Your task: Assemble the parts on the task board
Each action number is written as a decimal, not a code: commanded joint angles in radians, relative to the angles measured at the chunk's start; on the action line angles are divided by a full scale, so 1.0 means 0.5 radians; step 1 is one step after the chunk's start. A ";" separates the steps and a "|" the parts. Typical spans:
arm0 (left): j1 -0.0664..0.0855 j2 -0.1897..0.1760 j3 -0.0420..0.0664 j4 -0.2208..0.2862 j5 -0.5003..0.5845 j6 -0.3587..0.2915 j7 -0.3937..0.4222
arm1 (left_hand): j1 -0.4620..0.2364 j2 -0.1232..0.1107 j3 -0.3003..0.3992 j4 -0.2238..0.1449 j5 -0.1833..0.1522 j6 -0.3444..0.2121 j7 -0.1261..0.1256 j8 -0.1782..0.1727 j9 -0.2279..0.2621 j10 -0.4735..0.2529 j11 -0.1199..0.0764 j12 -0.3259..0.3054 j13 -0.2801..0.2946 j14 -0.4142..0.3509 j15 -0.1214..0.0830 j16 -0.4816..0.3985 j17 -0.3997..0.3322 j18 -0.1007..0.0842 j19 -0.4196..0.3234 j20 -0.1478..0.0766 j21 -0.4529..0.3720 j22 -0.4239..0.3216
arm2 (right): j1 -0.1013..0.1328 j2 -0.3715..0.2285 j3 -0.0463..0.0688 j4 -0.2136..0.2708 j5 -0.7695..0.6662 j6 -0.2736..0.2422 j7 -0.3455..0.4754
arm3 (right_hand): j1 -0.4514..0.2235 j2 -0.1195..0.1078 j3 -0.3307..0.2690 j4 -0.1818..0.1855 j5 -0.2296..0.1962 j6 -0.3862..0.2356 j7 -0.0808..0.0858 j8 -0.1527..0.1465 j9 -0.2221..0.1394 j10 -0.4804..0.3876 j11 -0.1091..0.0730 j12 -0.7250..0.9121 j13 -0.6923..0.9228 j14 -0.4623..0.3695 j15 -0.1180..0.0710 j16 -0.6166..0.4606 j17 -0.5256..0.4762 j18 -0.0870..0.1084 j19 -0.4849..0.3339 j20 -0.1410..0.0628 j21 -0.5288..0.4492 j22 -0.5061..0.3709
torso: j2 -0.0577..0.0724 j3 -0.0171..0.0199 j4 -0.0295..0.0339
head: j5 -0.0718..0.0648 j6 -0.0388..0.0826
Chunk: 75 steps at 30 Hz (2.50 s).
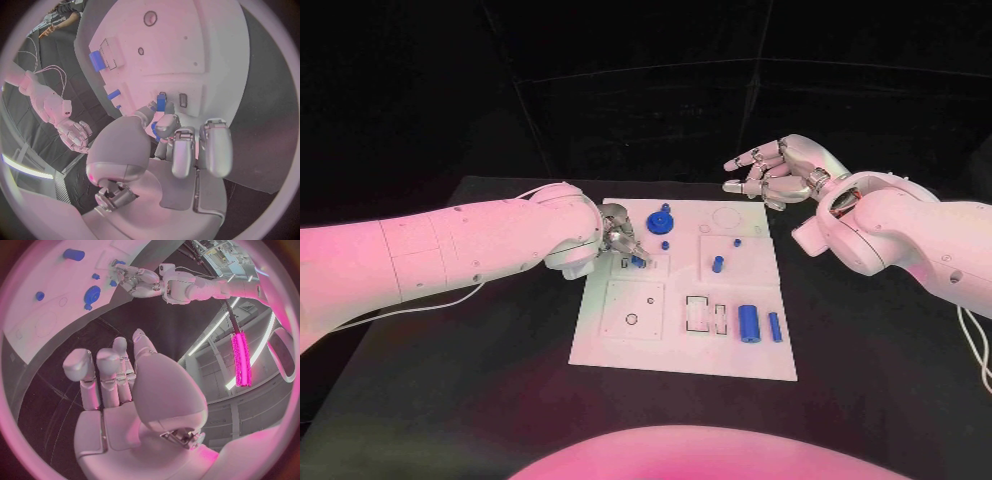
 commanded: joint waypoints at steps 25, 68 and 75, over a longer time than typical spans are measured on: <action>-0.025 0.033 0.001 -0.028 -0.048 0.031 -0.033 | -0.032 -0.005 0.330 -0.283 0.011 0.004 -0.007 0.012 0.011 0.016 0.003 0.010 0.010 0.208 0.003 0.006 0.527 -0.031 0.048 -0.001 -0.008 0.005 | 0.004 0.010 0.002 -0.003 -0.006 0.015 0.016 | 0.025 0.005 -0.010 -0.014 0.013 -0.013 -0.003 0.011 -0.002 -0.017 0.002 -0.010 -0.006 0.003 -0.005 -0.018 -0.003 0.026 -0.010 0.001 -0.015 -0.006 | 0.002 0.0002 -0.003 | 0.006 -0.012; -0.024 0.129 0.002 -0.149 -0.020 0.162 -0.081 | -0.275 -0.061 0.201 -0.082 0.007 0.071 -0.039 0.091 0.086 0.047 -0.020 0.060 0.059 0.208 -0.017 0.006 0.527 -0.035 0.057 -0.016 0.003 0.032 | 0.004 0.023 0.001 -0.011 -0.006 0.025 0.020 | 0.029 0.006 -0.013 -0.017 0.007 -0.014 -0.002 0.012 -0.002 -0.020 0.002 -0.015 -0.014 0.005 -0.005 -0.024 -0.004 0.026 -0.007 0.000 -0.017 -0.006 | 0.002 0.0021 -0.004 | 0.002 -0.020; -0.023 0.139 0.002 -0.163 -0.020 0.172 -0.084 | -0.291 -0.075 0.150 -0.062 0.007 0.090 -0.048 0.113 0.104 0.056 -0.028 0.073 0.073 0.208 -0.023 0.006 0.527 -0.036 0.058 -0.021 0.005 0.038 | 0.004 0.026 0.001 -0.012 -0.006 0.048 0.016 | 0.018 0.008 -0.020 -0.011 0.002 -0.016 -0.001 0.012 -0.002 -0.018 0.004 -0.012 -0.014 0.007 -0.004 -0.023 0.001 0.025 -0.005 0.000 -0.018 -0.007 | 0.003 0.0016 -0.001 | -0.003 -0.018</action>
